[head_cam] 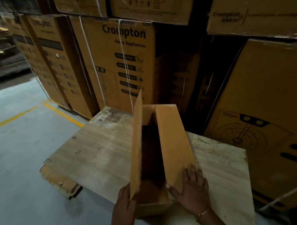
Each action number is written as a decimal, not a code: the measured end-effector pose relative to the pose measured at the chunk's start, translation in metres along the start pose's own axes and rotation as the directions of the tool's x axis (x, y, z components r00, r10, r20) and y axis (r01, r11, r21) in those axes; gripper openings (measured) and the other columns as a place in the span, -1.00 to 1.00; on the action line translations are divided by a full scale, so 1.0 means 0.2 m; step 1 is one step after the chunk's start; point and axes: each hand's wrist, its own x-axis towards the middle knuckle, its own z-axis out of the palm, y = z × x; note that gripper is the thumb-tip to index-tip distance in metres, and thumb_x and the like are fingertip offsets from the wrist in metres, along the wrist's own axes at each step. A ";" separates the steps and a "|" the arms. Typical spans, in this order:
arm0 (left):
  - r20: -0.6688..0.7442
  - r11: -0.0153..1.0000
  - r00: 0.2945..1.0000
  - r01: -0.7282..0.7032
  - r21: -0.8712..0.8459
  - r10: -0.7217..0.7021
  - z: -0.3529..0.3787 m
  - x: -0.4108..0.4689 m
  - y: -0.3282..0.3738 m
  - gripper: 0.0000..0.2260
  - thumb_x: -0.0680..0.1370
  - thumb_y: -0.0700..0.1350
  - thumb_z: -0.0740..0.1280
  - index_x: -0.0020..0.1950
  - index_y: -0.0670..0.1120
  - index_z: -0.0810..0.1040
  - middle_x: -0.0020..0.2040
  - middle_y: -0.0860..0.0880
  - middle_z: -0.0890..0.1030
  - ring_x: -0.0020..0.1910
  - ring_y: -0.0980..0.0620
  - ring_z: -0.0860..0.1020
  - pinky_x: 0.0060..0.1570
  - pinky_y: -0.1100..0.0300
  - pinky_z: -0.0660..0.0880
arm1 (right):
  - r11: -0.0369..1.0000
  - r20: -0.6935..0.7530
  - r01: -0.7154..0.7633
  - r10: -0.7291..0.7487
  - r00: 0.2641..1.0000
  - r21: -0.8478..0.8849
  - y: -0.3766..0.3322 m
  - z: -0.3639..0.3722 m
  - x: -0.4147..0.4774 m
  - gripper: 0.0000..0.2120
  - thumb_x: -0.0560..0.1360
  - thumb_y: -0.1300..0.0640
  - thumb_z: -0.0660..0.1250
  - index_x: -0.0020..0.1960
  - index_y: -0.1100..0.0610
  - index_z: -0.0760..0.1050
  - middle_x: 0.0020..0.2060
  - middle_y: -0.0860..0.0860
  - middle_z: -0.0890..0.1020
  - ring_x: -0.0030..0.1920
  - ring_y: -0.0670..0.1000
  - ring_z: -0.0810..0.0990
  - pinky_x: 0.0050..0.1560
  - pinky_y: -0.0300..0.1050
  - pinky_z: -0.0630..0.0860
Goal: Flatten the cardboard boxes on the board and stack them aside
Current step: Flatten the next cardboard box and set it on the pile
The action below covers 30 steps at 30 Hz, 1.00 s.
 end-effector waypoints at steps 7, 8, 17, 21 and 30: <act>-0.151 0.837 0.916 0.260 -0.481 -0.371 -0.18 0.12 -0.18 0.16 0.08 0.37 0.57 0.58 0.03 0.22 0.49 -0.10 0.39 0.39 -0.20 0.42 0.37 -0.26 0.34 | 0.995 0.126 0.053 -0.041 0.991 -0.088 -0.17 -0.04 0.04 -0.02 0.40 -0.35 0.22 0.60 -0.06 -0.22 0.60 0.01 -0.24 0.56 0.27 -0.25 0.48 0.36 -0.07; -0.155 0.811 0.897 0.286 -0.510 -0.413 -0.19 0.15 -0.20 0.23 -0.01 0.31 0.64 0.57 0.04 0.20 0.50 -0.07 0.38 0.40 -0.17 0.40 0.39 -0.26 0.32 | 0.997 0.117 0.066 -0.060 0.991 -0.048 -0.17 -0.08 0.03 -0.06 0.42 -0.30 0.24 0.60 -0.09 -0.20 0.60 -0.02 -0.20 0.57 0.24 -0.18 0.48 0.33 -0.01; -0.246 0.641 0.643 0.501 -0.581 -0.725 -0.25 0.17 -0.12 0.14 0.17 0.10 0.69 0.57 -0.17 0.14 0.54 -0.17 0.21 0.50 -0.13 0.22 0.50 -0.06 0.19 | 0.843 -0.309 0.180 -0.017 0.951 0.507 0.36 -0.50 -0.07 -0.36 0.54 0.20 0.35 0.45 -0.29 0.19 0.28 -0.16 0.50 0.11 -0.08 0.55 0.06 -0.03 0.59; -0.374 0.887 0.812 0.455 -0.073 -0.447 -0.27 0.17 -0.12 -0.02 0.32 0.22 0.57 0.59 -0.03 0.18 0.57 -0.11 0.17 0.52 -0.19 0.16 0.46 -0.19 0.17 | 0.994 -0.216 -0.097 0.086 0.973 -0.043 0.64 -0.38 -0.01 -0.34 0.54 -0.01 0.29 0.57 -0.09 0.10 0.58 0.00 0.12 0.51 0.10 0.19 0.40 0.07 0.30; 0.221 0.959 0.966 -0.185 0.217 0.136 -0.04 0.20 0.04 -0.25 0.51 0.42 0.17 0.61 0.23 -0.04 0.60 0.04 0.11 0.49 -0.05 0.28 0.40 -0.08 0.32 | 0.638 0.268 -0.265 0.094 0.959 0.723 0.35 0.01 -0.02 -0.32 0.52 -0.44 -0.03 0.47 -0.07 0.33 0.41 -0.03 0.45 0.38 0.08 0.43 0.32 0.00 0.39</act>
